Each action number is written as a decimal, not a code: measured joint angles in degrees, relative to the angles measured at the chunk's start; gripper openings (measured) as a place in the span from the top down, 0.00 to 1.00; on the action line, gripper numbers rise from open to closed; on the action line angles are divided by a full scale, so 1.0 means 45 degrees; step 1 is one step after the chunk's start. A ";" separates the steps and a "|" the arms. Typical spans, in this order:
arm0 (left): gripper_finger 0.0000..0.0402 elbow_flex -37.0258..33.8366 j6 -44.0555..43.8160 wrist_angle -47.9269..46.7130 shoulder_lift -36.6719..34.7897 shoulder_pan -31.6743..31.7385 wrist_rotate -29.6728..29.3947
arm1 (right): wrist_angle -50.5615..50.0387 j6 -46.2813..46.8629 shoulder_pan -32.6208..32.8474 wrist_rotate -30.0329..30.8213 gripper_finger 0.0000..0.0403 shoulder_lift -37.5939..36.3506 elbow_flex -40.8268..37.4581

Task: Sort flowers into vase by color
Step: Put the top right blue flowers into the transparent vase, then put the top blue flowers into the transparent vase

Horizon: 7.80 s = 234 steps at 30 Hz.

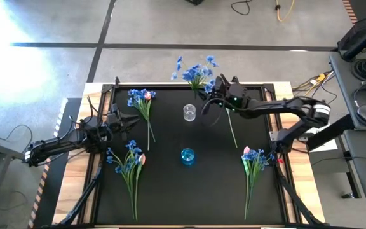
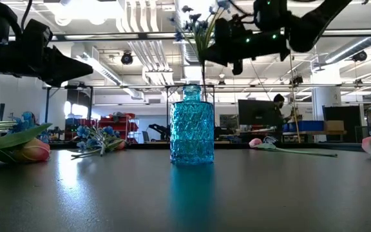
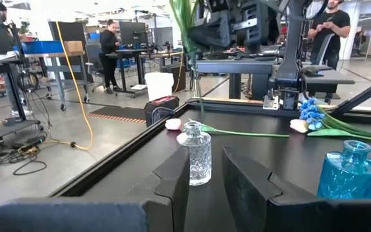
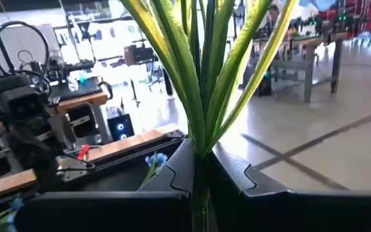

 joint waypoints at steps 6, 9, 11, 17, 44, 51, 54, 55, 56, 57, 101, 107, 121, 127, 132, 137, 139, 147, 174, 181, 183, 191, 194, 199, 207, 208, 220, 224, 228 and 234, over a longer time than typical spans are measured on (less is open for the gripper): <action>0.81 0.0001 0.0001 0.0000 -0.0001 0.0005 0.0000 | 0.2372 -0.0466 0.0001 -0.0010 0.94 0.0920 0.0000; 0.81 0.0001 0.0001 0.0002 0.0002 0.0005 0.0005 | 0.2718 -0.0452 0.0001 -0.0015 0.94 0.1174 0.0000; 0.81 -0.0002 0.0001 0.0005 -0.0001 0.0000 0.0005 | 0.2806 -0.0414 0.0001 -0.0012 0.94 0.1283 0.0000; 0.81 0.0001 0.0003 0.0010 -0.0001 0.0002 0.0010 | 0.3060 -0.0465 0.0001 0.0062 0.94 0.1742 0.0000; 0.81 -0.0001 -0.0077 0.1071 -0.0001 0.0015 -0.0005 | 0.3687 -0.1370 0.0470 0.1529 0.73 0.3141 0.0000; 0.81 -0.0001 -0.0963 0.1170 -0.0001 0.0014 0.0000 | 0.3100 -0.1410 0.0453 0.1563 0.62 0.3063 0.0000; 0.81 0.0000 -0.1503 0.1322 0.0003 0.0015 0.0000 | 0.2838 -0.1542 0.0452 0.1539 0.60 0.2999 0.0000; 0.81 -0.0001 -0.1646 0.1344 0.0004 0.0015 0.0003 | 0.2667 -0.1558 0.0452 0.1534 0.59 0.2974 0.0000; 0.81 0.0001 -0.1741 0.1382 0.0001 0.0015 0.0003 | 0.2538 -0.1622 0.0458 0.1534 0.59 0.2945 0.0000; 0.81 0.0001 -0.1853 0.1395 0.0002 0.0015 0.0005 | 0.2297 -0.1687 0.0485 0.1539 0.58 0.2862 0.0000; 0.48 0.5071 -1.1425 -0.3242 1.3827 0.0649 -0.3613 | -1.0681 -0.3032 0.1094 0.3314 0.63 -0.3800 -0.0171; 0.48 0.4527 -1.1655 -0.1935 1.4548 0.1564 -0.3562 | -1.0686 -0.3061 0.1089 0.3315 0.63 -0.3800 -0.0330; 0.60 0.4305 -1.0651 0.0413 1.6312 0.2691 -0.2298 | -1.0630 -0.3017 0.1090 0.3317 0.63 -0.3800 -0.0471; 0.83 0.4280 -0.9971 0.0527 1.6171 0.2659 -0.2302 | -1.0629 -0.2935 0.1089 0.3317 0.66 -0.3796 -0.0514; 0.98 0.4280 -0.9036 0.0525 1.5162 0.2647 -0.2557 | -1.0623 -0.2874 0.1089 0.3317 0.67 -0.3790 -0.0561; 0.95 0.4280 -0.8369 0.0312 1.3836 0.2657 -0.2656 | -1.0625 -0.3002 0.1089 0.3317 0.67 -0.3790 -0.0588; 0.96 0.4280 -0.8071 0.0143 1.3218 0.2647 -0.2652 | -1.0643 -0.3049 0.1089 0.3317 0.67 -0.3839 -0.0588; 0.98 0.4221 -0.6019 0.0008 1.0704 0.2575 -0.2657 | -1.0625 -0.3168 0.1089 0.3317 0.67 -0.4106 -0.0607; 0.98 0.2289 -0.1683 0.2782 0.4309 0.2198 0.4286 | -1.0914 -0.2694 0.2849 0.3193 0.67 -0.6447 -0.0630; 0.98 0.2005 -0.1930 0.5042 0.4055 0.1736 0.6234 | -0.8684 -0.3095 0.3982 0.3186 0.63 -0.5808 -0.0994; 0.98 0.1871 -0.2037 0.5966 0.4214 0.1520 0.6510 | -0.7967 -0.3125 0.4212 0.3176 0.62 -0.5412 -0.1049; 0.98 0.1842 -0.1942 0.8015 0.5939 0.0558 0.6409 | -0.4336 -0.3088 0.4996 0.2231 0.57 -0.3224 -0.1050; 0.98 0.1837 -0.1937 0.9095 0.6998 0.0369 0.6341 | -0.3000 -0.3151 0.5067 0.2153 0.55 -0.2415 -0.1030; 0.98 0.2044 -0.1979 1.0939 0.9012 0.0170 0.6324 | -0.0353 -0.2784 0.5067 0.1655 0.52 -0.1218 -0.1030; 0.98 0.2891 -0.1801 1.4033 1.2264 -0.0295 0.6317 | 0.1579 -0.2199 0.5067 0.1520 0.51 0.0215 -0.0756; 0.98 0.2976 -0.1729 1.4464 1.2669 -0.0365 0.6316 | 0.1579 -0.2078 0.5067 0.1515 0.51 0.0387 -0.0641; 0.98 0.4441 -0.1646 1.7733 1.6789 -0.0879 0.6342 | 0.1556 -0.1920 0.5067 0.1196 0.51 0.2443 0.1307; 0.98 0.4984 -0.1641 1.7729 1.7518 -0.0874 0.6462 | 0.1138 -0.1934 0.5067 0.0939 0.51 0.2543 0.1876; 0.98 0.5303 -0.1641 1.7796 1.7953 -0.0912 0.6778 | 0.0738 -0.1932 0.5062 0.0931 0.51 0.2543 0.2203; 0.98 0.5774 -0.1641 1.7961 1.8521 -0.0958 0.7020 | 0.0648 -0.2028 0.5062 0.0859 0.52 0.2543 0.2556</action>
